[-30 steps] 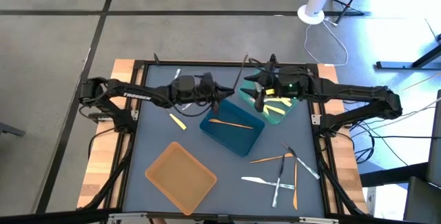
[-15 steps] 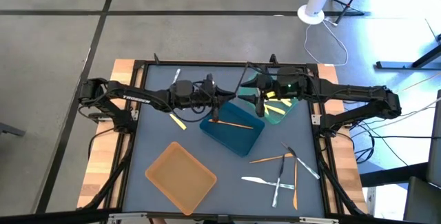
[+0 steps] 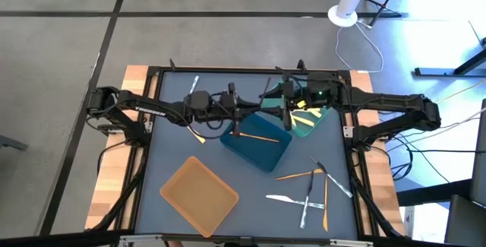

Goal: Sort silverware by color (type)
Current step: Put the right gold knife into the dark blue bin

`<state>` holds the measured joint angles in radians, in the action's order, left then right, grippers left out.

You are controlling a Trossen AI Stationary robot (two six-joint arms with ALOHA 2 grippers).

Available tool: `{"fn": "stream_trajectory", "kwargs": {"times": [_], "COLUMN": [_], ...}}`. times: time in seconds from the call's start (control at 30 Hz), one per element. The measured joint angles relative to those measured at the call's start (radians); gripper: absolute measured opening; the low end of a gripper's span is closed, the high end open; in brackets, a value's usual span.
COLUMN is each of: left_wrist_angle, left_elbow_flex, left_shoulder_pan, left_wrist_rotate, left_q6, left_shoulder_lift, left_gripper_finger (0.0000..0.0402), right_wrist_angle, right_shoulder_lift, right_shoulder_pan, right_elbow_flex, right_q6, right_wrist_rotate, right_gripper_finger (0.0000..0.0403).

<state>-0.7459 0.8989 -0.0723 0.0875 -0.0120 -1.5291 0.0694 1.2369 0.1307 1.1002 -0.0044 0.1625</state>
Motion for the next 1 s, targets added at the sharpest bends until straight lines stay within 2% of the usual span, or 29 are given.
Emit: {"fn": "stream_trajectory", "kwargs": {"times": [0.37,1.0], "left_wrist_angle": [0.006,0.022], "left_elbow_flex": [0.000,0.000], "left_shoulder_pan": [0.000,0.000], "left_wrist_rotate": [0.000,0.000], "left_q6": [0.000,0.000], "left_shoulder_lift": [0.000,0.000], "left_gripper_finger": [0.0021,0.0021], "right_wrist_angle": [-0.020,-0.015], "right_shoulder_lift": [0.043,0.044], "right_shoulder_pan": [0.000,0.000], "right_elbow_flex": [-0.001,-0.001], "right_q6": [0.000,0.000], "right_wrist_rotate": [0.014,0.014], "right_gripper_finger": [0.0195,0.0026]}}
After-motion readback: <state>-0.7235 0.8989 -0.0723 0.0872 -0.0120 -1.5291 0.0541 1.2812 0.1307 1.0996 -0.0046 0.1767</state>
